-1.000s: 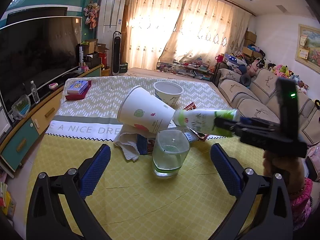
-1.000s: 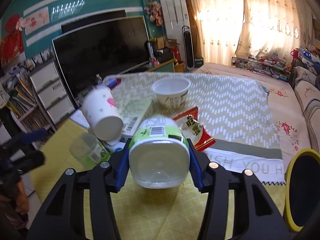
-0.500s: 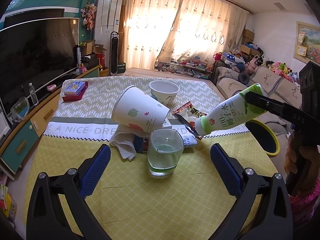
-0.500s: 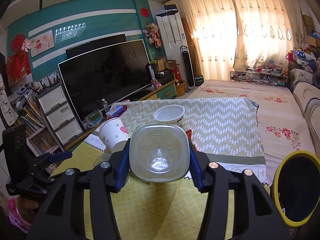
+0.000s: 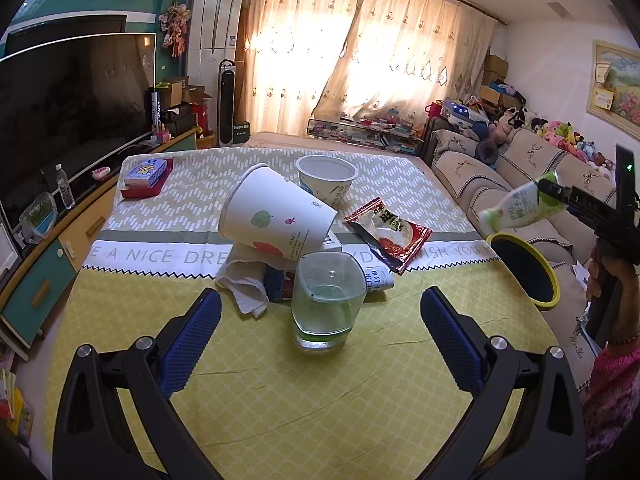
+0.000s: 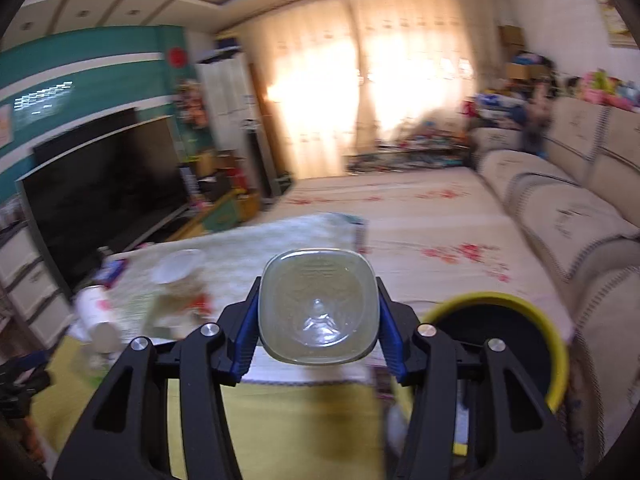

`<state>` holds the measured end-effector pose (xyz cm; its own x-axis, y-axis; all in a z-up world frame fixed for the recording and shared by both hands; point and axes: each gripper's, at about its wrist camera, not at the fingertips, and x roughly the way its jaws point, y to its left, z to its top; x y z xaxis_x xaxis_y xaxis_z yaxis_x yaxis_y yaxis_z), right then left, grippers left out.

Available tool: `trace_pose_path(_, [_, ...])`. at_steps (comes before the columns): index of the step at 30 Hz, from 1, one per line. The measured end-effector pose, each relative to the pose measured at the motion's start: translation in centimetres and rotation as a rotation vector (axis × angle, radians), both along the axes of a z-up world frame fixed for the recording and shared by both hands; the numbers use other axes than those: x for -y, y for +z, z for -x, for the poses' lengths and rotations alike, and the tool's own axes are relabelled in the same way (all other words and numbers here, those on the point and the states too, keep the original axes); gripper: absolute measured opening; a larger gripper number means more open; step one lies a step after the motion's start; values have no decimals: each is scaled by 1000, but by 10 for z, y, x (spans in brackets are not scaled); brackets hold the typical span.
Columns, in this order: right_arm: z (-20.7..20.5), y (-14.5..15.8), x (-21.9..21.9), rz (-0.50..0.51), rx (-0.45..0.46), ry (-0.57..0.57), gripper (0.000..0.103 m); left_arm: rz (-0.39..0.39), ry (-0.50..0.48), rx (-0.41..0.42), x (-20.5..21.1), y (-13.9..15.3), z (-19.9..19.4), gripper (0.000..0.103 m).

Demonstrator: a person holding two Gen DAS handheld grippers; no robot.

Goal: Collect trash
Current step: 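Carry the drink bottle over the bin and open the right gripper, then reach the left gripper to the clear plastic cup and grasp it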

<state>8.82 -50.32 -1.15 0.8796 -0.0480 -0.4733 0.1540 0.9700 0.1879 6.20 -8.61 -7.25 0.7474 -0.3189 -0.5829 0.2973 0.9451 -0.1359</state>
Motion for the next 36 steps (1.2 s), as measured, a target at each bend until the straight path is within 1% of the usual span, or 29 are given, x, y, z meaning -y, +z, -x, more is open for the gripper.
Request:
trace_pose_path(3, [-3, -23, 41, 15, -63, -137, 49, -5, -6, -7, 3, -2, -2, 98])
trace_pose_path(7, [-12, -59, 80, 9, -160, -243, 49, -16, -15, -20, 10, -5, -4, 98])
trace_pose_path(12, [-21, -99, 103, -19, -252, -298, 50, -27, -17, -34, 14, -9, -7, 98])
trace_pose_path(16, [-24, -116, 110, -29, -289, -317, 50, -28, -22, -45, 16, -11, -9, 98])
trace_pose_path(20, [-21, -112, 104, -26, -274, -317, 50, -32, -26, -48, 17, -14, -8, 98])
trace_pose_path(24, [-14, -92, 85, -11, -201, -292, 50, -25, -30, -60, 18, -17, -11, 98])
trace_pose_path(27, [-7, -74, 61, -15, -120, -245, 52, -25, -30, -69, 19, -21, -16, 98])
trace_pose_path(30, [-3, -59, 29, -17, -46, -173, 56, -41, -22, -79, 20, -26, -24, 98])
trace_pose_path(34, [-7, -51, -15, 16, 0, -96, 56, -46, -17, -103, 22, -35, -36, 98])
trace_pose_path(36, [-9, -51, -28, 31, 7, -73, 56, -46, -10, -110, 24, -39, -41, 98])
